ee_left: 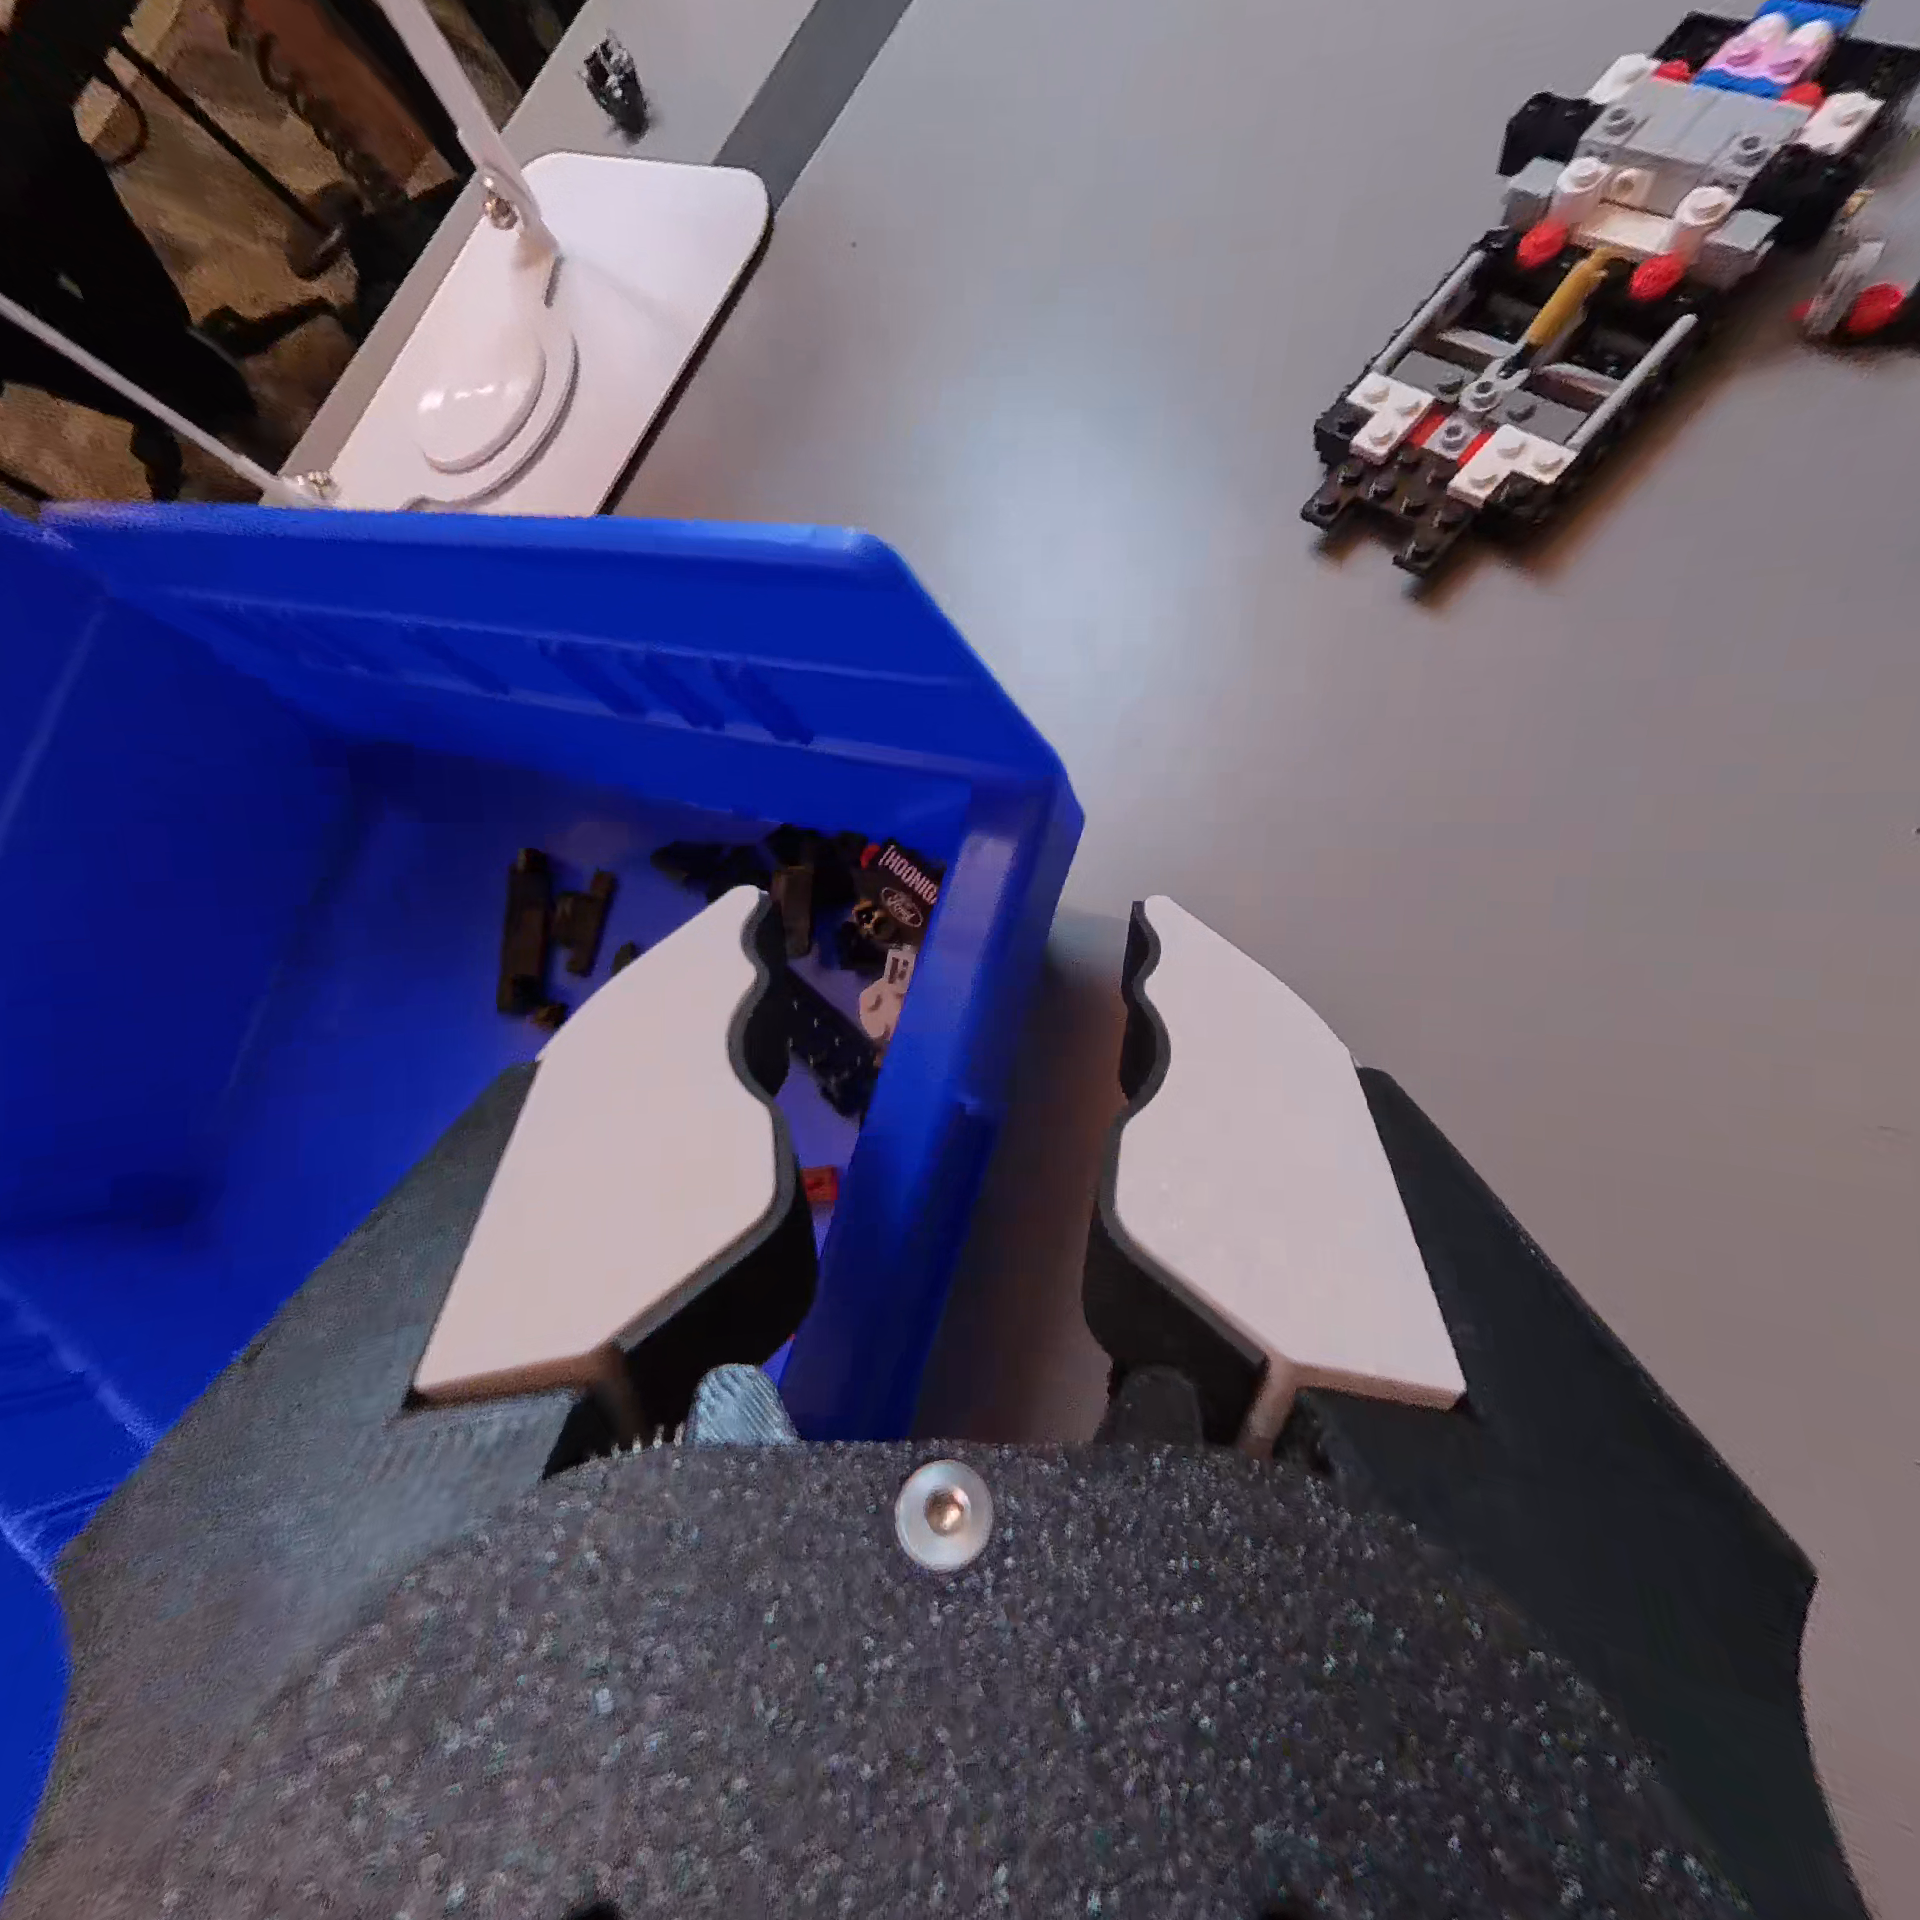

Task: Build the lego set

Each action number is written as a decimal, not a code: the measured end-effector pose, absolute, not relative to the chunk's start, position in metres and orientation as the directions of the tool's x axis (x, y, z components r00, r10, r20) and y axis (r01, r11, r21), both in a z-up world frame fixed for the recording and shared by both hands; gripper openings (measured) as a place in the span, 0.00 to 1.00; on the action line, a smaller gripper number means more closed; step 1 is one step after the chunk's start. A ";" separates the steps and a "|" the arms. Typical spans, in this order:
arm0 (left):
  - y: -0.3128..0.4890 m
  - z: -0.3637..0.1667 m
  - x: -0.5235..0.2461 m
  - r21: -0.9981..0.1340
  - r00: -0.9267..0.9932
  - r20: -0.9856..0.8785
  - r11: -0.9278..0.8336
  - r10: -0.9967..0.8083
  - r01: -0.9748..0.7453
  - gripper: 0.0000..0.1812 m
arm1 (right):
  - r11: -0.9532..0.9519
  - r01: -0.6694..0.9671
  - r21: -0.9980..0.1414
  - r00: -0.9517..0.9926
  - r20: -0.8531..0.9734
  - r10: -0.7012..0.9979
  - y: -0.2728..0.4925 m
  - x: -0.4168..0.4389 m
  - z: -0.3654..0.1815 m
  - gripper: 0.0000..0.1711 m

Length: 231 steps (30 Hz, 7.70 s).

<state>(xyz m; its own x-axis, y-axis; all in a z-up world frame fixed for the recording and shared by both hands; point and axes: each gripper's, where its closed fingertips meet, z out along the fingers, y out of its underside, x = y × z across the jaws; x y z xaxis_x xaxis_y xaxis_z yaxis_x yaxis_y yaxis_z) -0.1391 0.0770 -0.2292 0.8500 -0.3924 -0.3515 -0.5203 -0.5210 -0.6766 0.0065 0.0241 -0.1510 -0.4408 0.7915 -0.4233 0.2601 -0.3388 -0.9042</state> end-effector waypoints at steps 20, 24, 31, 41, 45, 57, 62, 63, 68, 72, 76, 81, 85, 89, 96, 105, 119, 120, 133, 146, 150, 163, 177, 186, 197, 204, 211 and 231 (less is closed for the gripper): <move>0.037 -0.120 0.005 -0.951 0.737 -0.303 0.139 -0.605 -0.277 0.10 | -0.841 0.196 -0.505 -0.585 -0.748 0.314 0.035 0.002 -0.110 0.05; 0.037 -0.119 0.007 -0.897 0.729 -0.438 0.211 -0.526 -0.387 0.07 | -0.868 0.212 -0.450 -0.579 -0.773 0.259 0.033 -0.003 -0.113 0.05; 0.041 -0.128 0.003 -0.808 0.680 -0.584 0.242 -0.444 -0.536 0.05 | -0.880 0.233 -0.414 -0.533 -0.811 0.241 0.034 -0.009 -0.124 0.05; 0.032 -0.128 0.006 -0.856 0.672 -0.513 0.261 -0.534 -0.446 0.05 | -0.844 0.259 -0.470 -0.553 -0.788 0.270 0.030 -0.003 -0.120 0.06; 0.030 -0.127 0.008 -0.848 0.662 -0.527 0.278 -0.533 -0.452 0.05 | -0.830 0.261 -0.493 -0.554 -0.780 0.289 0.027 -0.002 -0.119 0.05; 0.029 -0.088 -0.052 -0.924 0.811 -0.371 0.265 -0.452 -0.275 0.05 | -0.779 0.064 -0.624 -0.472 -0.706 0.527 0.063 0.014 -0.109 0.04; 0.074 -0.136 -0.120 -0.941 0.922 -0.286 -0.106 -0.260 -0.321 0.04 | -0.741 0.085 -0.667 -0.475 -0.681 0.558 0.053 0.010 -0.111 0.05; 0.080 -0.151 -0.134 -0.936 0.941 -0.248 -0.194 -0.231 -0.294 0.04 | -0.743 0.092 -0.663 -0.477 -0.684 0.552 0.053 0.009 -0.112 0.04; 0.088 -0.203 -0.147 -0.873 0.960 -0.098 -0.441 -0.264 -0.211 0.23 | -0.732 0.103 -0.673 -0.484 -0.677 0.554 0.050 0.008 -0.113 0.04; 0.086 -0.211 -0.141 -0.844 0.943 -0.143 -0.460 -0.300 -0.275 0.28 | -0.728 0.115 -0.676 -0.485 -0.678 0.553 0.050 0.008 -0.116 0.05; 0.080 -0.224 -0.131 -0.779 0.896 -0.237 -0.477 -0.376 -0.407 0.28 | -0.718 0.134 -0.683 -0.483 -0.678 0.555 0.047 0.006 -0.119 0.05; 0.078 -0.239 -0.126 -0.654 0.801 -0.412 -0.471 -0.436 -0.592 0.28 | -0.702 0.162 -0.694 -0.477 -0.677 0.560 0.042 0.004 -0.124 0.05; 0.077 -0.230 -0.119 -0.663 0.767 -0.447 -0.405 -0.460 -0.630 0.21 | -0.698 0.163 -0.697 -0.471 -0.677 0.566 0.043 0.004 -0.124 0.04; 0.075 -0.218 -0.116 -0.741 0.814 -0.362 -0.390 -0.454 -0.547 0.22 | -0.701 0.163 -0.694 -0.469 -0.680 0.564 0.044 0.004 -0.125 0.04; 0.075 -0.230 -0.127 -0.683 0.795 -0.419 -0.424 -0.439 -0.594 0.23 | -0.703 0.162 -0.692 -0.459 -0.683 0.567 0.046 0.003 -0.126 0.04; 0.035 -0.263 -0.106 -0.549 0.813 -0.211 -0.622 -0.543 -0.558 0.12 | -0.711 0.173 -0.682 -0.444 -0.699 0.561 0.048 0.002 -0.131 0.04; 0.081 -0.279 -0.118 -0.655 0.938 -0.058 -0.696 -0.342 -0.295 0.20 | -0.705 0.172 -0.688 -0.444 -0.693 0.568 0.049 0.005 -0.128 0.04; 0.081 -0.279 -0.118 -0.653 0.939 -0.050 -0.700 -0.340 -0.288 0.17 | -0.703 0.172 -0.690 -0.445 -0.691 0.570 0.048 0.005 -0.127 0.04; 0.101 -0.203 -0.169 -0.820 0.946 -0.302 -0.472 -0.121 -0.323 0.04 | -0.699 0.173 -0.694 -0.447 -0.687 0.573 0.049 0.006 -0.127 0.04; 0.095 -0.222 -0.196 -0.744 0.967 -0.211 -0.619 -0.141 -0.253 0.28 | -0.698 0.193 -0.689 -0.447 -0.695 0.563 0.046 0.004 -0.130 0.04; 0.092 -0.221 -0.192 -0.757 0.977 -0.123 -0.620 -0.176 -0.207 0.29 | -0.696 0.193 -0.692 -0.449 -0.693 0.564 0.046 0.005 -0.130 0.04; 0.076 -0.243 -0.181 -0.560 0.870 -0.366 -0.668 -0.330 -0.490 0.13 | -0.680 0.207 -0.703 -0.447 -0.686 0.573 0.044 0.004 -0.133 0.04; 0.051 -0.154 -0.028 -0.815 0.652 -0.492 0.044 -0.577 -0.577 0.19 | -0.757 0.237 -0.609 -0.490 -0.748 0.447 0.035 -0.002 -0.133 0.04; 0.041 -0.142 0.003 -0.800 0.627 -0.583 0.229 -0.517 -0.555 0.09 | -0.817 0.264 -0.513 -0.500 -0.797 0.339 0.036 -0.006 -0.136 0.05; 0.039 -0.148 0.003 -0.802 0.618 -0.573 0.217 -0.538 -0.556 0.09 | -0.812 0.301 -0.499 -0.496 -0.810 0.314 0.032 -0.007 -0.140 0.04; 0.035 -0.149 0.006 -0.799 0.605 -0.584 0.252 -0.541 -0.546 0.09 | -0.822 0.361 -0.440 -0.493 -0.839 0.232 0.028 -0.005 -0.142 0.04; 0.032 -0.149 0.008 -0.808 0.598 -0.573 0.266 -0.561 -0.525 0.09 | -0.816 0.390 -0.427 -0.491 -0.846 0.208 0.025 -0.005 -0.144 0.04; 0.011 -0.120 0.020 -0.874 0.604 -0.485 0.331 -0.633 -0.355 0.09 | -0.676 0.354 -0.647 -0.591 -0.715 0.374 0.005 0.012 -0.115 0.04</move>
